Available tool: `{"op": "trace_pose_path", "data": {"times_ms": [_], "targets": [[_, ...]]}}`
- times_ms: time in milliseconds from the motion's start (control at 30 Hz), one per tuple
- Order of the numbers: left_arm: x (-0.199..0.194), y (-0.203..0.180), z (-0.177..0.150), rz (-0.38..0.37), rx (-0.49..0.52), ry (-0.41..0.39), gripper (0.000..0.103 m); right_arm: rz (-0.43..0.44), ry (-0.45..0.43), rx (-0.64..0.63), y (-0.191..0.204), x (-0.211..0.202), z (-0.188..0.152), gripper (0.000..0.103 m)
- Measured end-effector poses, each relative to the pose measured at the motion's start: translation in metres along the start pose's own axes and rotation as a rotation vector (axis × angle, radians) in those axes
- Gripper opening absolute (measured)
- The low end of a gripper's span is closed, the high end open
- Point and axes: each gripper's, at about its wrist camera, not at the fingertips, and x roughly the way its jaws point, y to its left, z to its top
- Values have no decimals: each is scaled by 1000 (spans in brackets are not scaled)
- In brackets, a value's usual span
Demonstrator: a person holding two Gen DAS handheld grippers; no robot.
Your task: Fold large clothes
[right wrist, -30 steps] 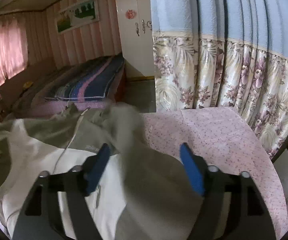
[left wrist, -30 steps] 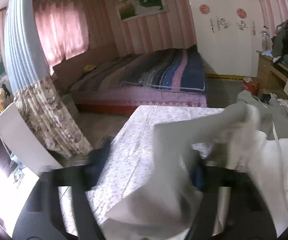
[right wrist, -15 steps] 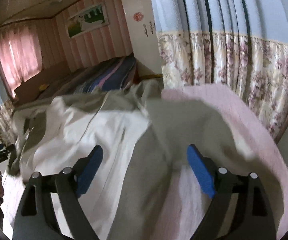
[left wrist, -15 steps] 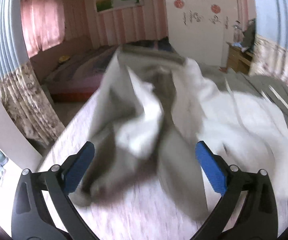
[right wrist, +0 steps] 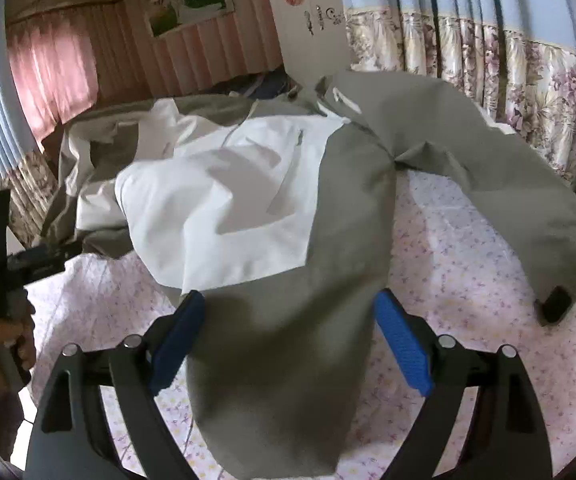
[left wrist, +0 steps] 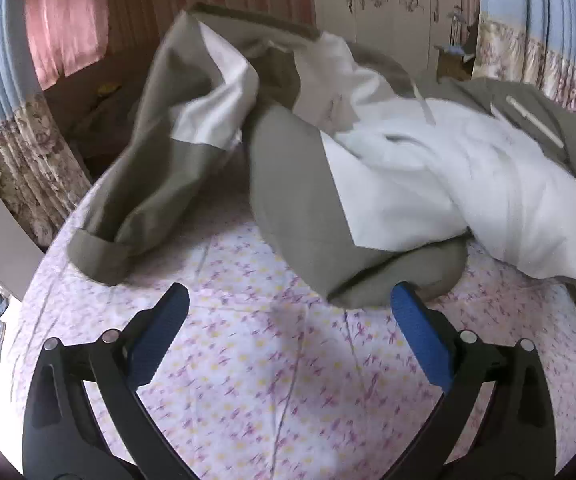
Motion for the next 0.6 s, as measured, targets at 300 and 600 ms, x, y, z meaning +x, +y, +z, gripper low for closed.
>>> {"op": "trace_pose_path", "data": {"times_ms": [300, 600], "targets": [[34, -13, 27, -30, 17, 36, 99, 26, 41, -7, -5, 26, 9, 20], [-6, -7, 53, -132, 43, -68, 18, -16, -224, -34, -21, -38, 65, 6]]}}
